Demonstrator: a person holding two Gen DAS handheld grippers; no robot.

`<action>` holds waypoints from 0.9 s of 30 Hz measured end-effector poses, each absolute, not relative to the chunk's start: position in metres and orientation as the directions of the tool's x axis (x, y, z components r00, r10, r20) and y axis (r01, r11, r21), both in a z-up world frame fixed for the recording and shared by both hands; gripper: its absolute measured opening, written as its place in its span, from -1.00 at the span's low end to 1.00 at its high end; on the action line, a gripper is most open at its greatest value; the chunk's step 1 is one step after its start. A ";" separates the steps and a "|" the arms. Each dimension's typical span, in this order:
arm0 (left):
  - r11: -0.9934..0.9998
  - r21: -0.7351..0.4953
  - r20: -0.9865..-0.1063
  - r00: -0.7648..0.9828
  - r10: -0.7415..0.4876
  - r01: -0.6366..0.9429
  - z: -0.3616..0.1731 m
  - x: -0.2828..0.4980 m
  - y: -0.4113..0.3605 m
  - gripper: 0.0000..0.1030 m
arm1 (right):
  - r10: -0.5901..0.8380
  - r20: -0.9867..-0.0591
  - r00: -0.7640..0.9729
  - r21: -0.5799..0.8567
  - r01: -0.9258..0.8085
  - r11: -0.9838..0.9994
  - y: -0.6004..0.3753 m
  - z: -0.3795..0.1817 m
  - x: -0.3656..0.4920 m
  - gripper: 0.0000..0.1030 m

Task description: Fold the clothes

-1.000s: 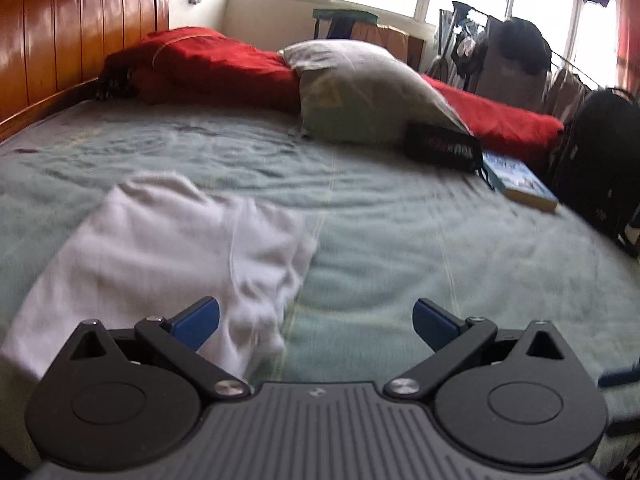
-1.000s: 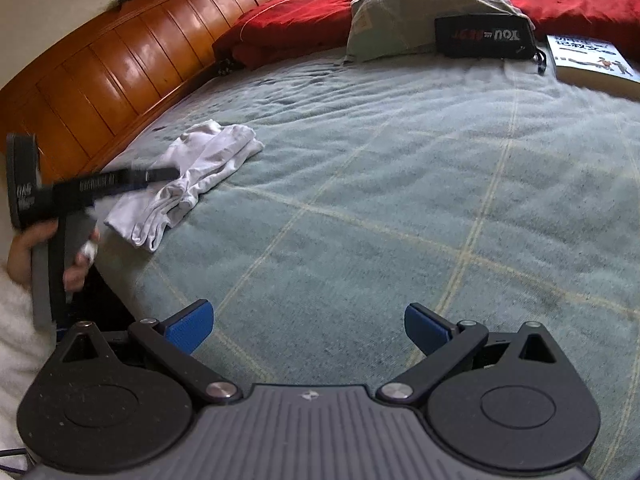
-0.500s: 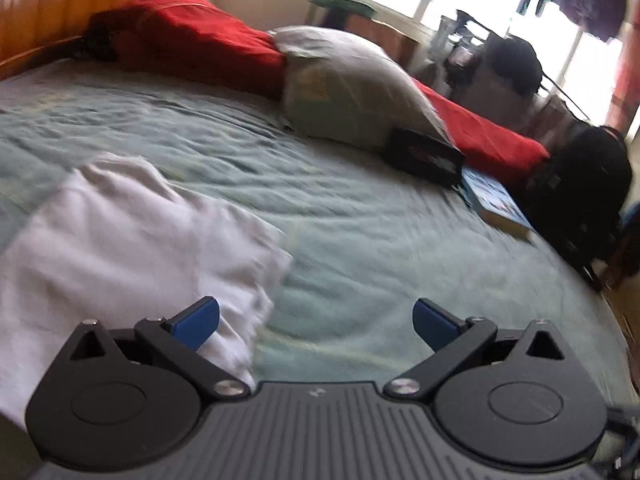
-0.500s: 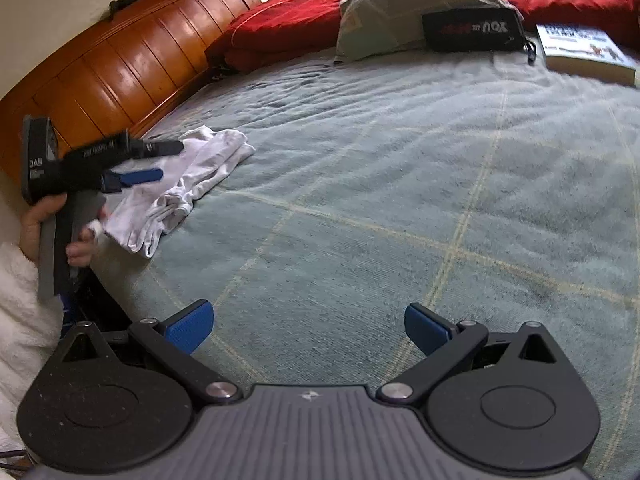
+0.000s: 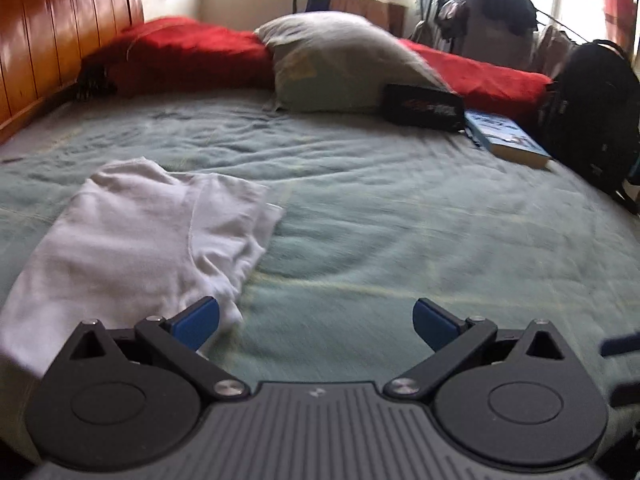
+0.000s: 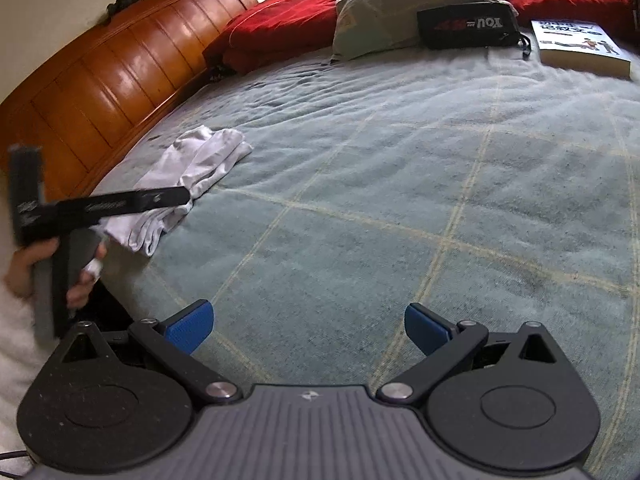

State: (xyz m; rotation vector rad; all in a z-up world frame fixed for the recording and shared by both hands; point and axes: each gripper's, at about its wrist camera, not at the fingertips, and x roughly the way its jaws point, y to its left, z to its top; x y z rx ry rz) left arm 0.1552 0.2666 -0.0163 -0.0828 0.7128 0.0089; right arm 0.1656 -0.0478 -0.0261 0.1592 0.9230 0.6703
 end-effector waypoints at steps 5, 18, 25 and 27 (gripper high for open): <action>1.000 -0.015 -0.647 0.762 0.010 -0.025 -0.011 0.112 0.232 0.98 | 0.598 -0.688 0.411 0.386 -0.491 0.781 -0.044 -0.024 0.158 1.00; 0.973 0.012 -0.691 0.702 0.175 -0.231 -0.007 0.040 0.220 0.98 | 0.625 -0.709 0.326 0.357 -0.599 0.717 0.002 -0.025 0.130 1.00; 0.945 -0.023 -0.639 0.732 0.237 -0.326 0.020 0.017 0.237 0.98 | 0.586 -0.702 0.404 0.174 -0.700 0.692 0.051 0.009 0.123 1.00; 0.932 -0.007 -0.627 0.728 0.277 -0.361 0.029 0.013 0.239 0.98 | 0.580 -0.695 0.425 0.145 -0.706 0.693 0.062 0.016 0.123 1.00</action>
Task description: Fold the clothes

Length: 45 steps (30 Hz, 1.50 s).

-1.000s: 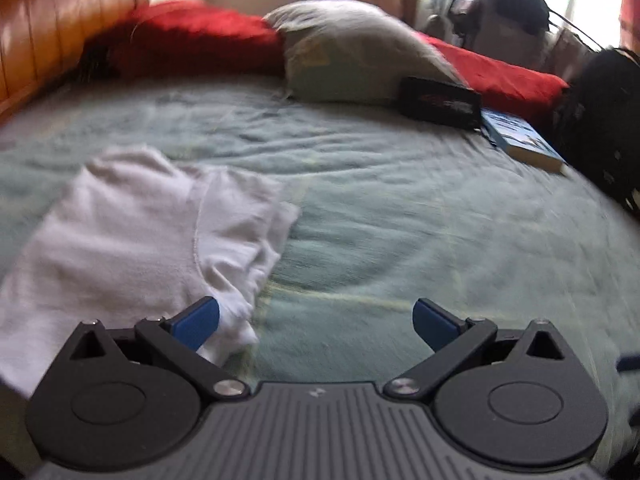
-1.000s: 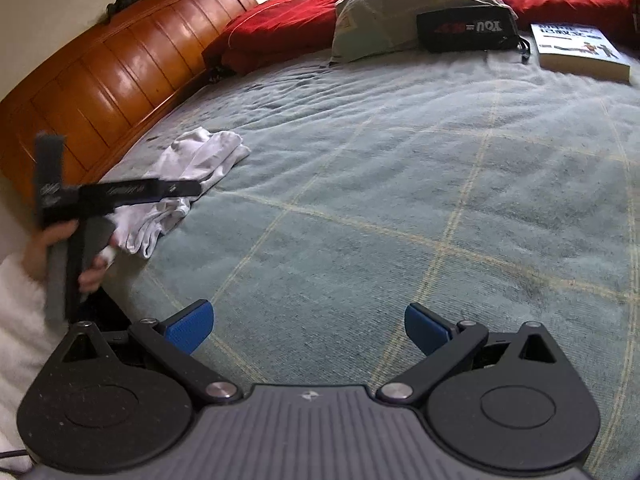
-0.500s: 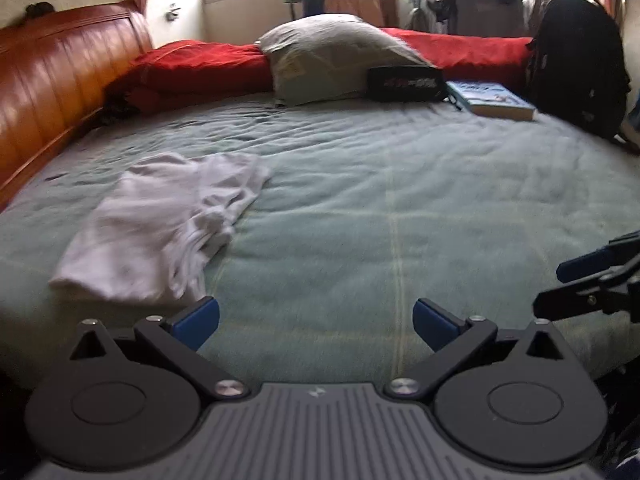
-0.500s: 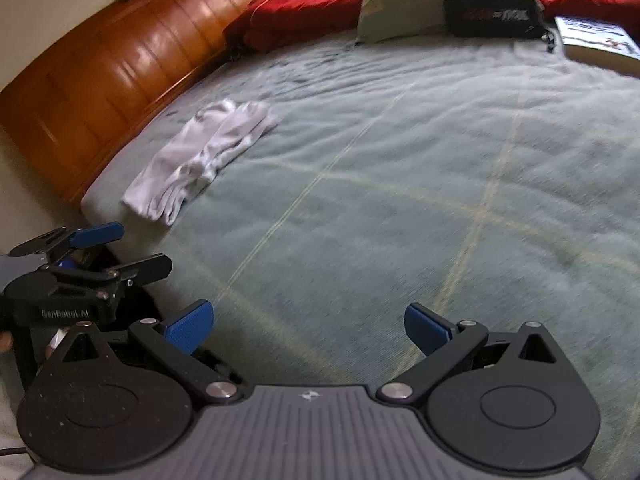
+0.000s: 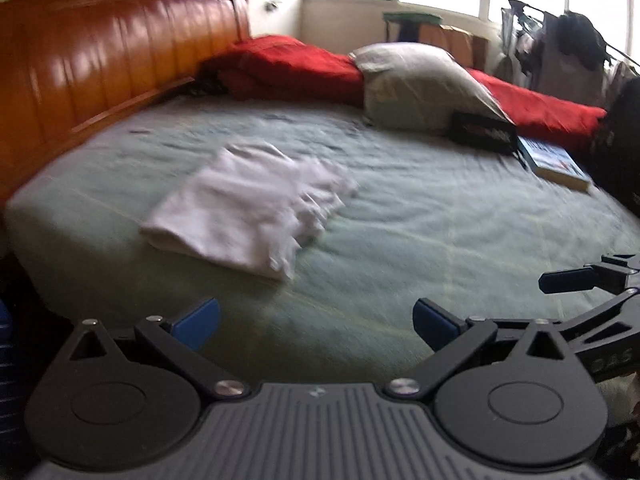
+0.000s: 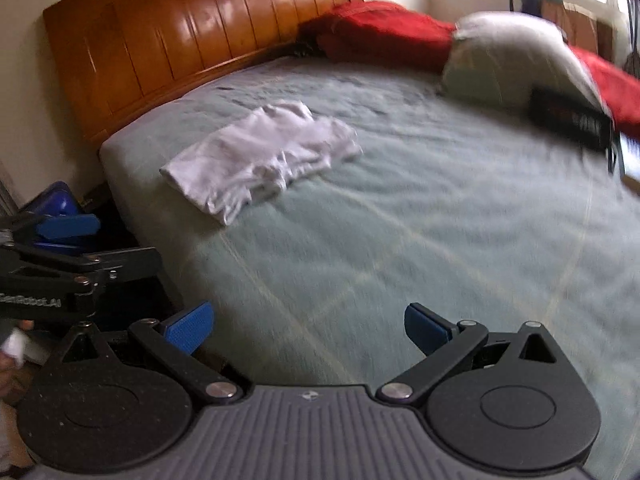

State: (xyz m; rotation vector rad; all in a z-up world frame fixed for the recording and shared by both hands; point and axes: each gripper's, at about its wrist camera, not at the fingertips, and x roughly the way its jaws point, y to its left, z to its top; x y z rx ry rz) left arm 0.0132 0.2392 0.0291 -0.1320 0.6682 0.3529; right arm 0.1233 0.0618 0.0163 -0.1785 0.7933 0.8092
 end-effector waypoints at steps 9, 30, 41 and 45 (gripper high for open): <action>0.902 -0.012 -0.649 0.690 0.321 -0.431 0.037 -0.005 0.249 0.98 | 0.584 -0.673 0.455 0.139 -0.697 0.703 0.075 0.022 0.110 1.00; 0.896 0.017 -0.661 0.667 0.344 -0.445 0.034 -0.007 0.251 0.98 | 0.636 -0.649 0.418 0.185 -0.725 0.664 0.083 0.027 0.098 1.00; 0.896 0.024 -0.662 0.665 0.346 -0.443 0.035 -0.008 0.250 0.98 | 0.636 -0.651 0.413 0.191 -0.723 0.664 0.082 0.026 0.098 1.00; 0.896 0.027 -0.662 0.664 0.348 -0.443 0.035 -0.008 0.250 0.98 | 0.635 -0.653 0.412 0.192 -0.721 0.665 0.081 0.026 0.098 1.00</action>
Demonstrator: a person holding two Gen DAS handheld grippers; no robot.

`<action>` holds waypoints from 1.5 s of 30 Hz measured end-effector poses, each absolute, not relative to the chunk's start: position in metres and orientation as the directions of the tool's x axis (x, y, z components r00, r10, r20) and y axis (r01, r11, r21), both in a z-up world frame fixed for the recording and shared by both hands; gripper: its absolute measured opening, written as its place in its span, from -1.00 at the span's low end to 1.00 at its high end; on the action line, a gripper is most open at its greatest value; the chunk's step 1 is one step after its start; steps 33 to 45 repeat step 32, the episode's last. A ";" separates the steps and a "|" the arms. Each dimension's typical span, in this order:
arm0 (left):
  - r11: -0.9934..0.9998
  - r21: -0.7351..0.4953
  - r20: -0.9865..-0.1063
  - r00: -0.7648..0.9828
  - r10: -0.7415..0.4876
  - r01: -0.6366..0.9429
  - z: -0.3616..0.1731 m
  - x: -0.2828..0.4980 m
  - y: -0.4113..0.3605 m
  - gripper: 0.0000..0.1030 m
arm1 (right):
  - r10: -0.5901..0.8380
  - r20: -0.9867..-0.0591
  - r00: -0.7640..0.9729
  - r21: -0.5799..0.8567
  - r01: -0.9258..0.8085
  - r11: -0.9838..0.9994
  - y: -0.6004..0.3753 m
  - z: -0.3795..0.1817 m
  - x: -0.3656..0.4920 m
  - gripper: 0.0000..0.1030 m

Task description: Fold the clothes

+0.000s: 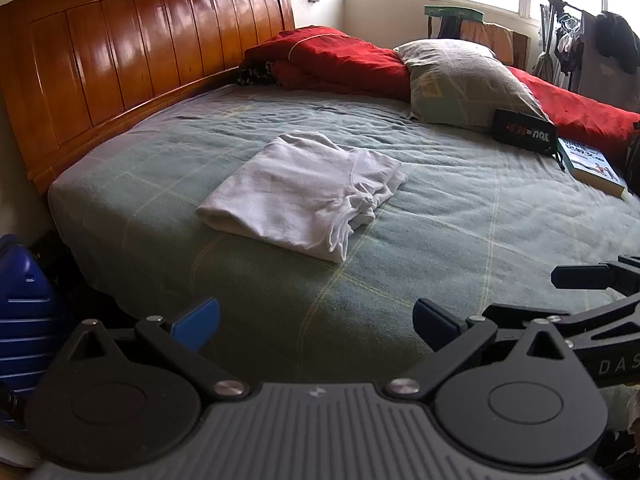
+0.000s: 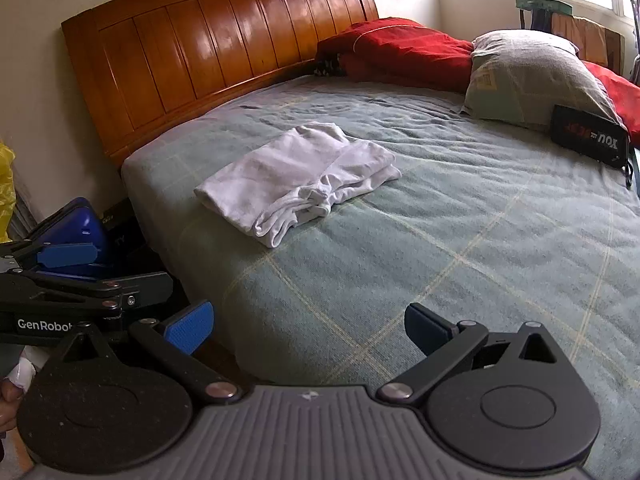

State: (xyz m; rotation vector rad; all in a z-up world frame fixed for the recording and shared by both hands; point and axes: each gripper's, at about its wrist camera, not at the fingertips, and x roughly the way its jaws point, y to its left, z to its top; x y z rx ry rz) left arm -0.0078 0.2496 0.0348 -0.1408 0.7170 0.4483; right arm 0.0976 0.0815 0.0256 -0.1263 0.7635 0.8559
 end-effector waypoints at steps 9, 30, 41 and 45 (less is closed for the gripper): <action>0.896 0.030 -0.662 0.663 0.349 -0.443 0.035 -0.008 0.250 0.98 | 0.636 -0.656 0.407 0.197 -0.721 0.664 0.082 0.024 0.098 1.00; 0.896 0.030 -0.667 0.659 0.348 -0.443 0.033 -0.006 0.251 0.98 | 0.633 -0.659 0.405 0.200 -0.718 0.667 0.081 0.024 0.099 1.00; 0.896 0.032 -0.667 0.658 0.350 -0.443 0.034 -0.006 0.250 0.98 | 0.633 -0.660 0.405 0.199 -0.718 0.667 0.081 0.023 0.099 1.00; 0.896 0.032 -0.667 0.658 0.350 -0.443 0.034 -0.006 0.250 0.98 | 0.633 -0.660 0.405 0.199 -0.718 0.667 0.081 0.023 0.099 1.00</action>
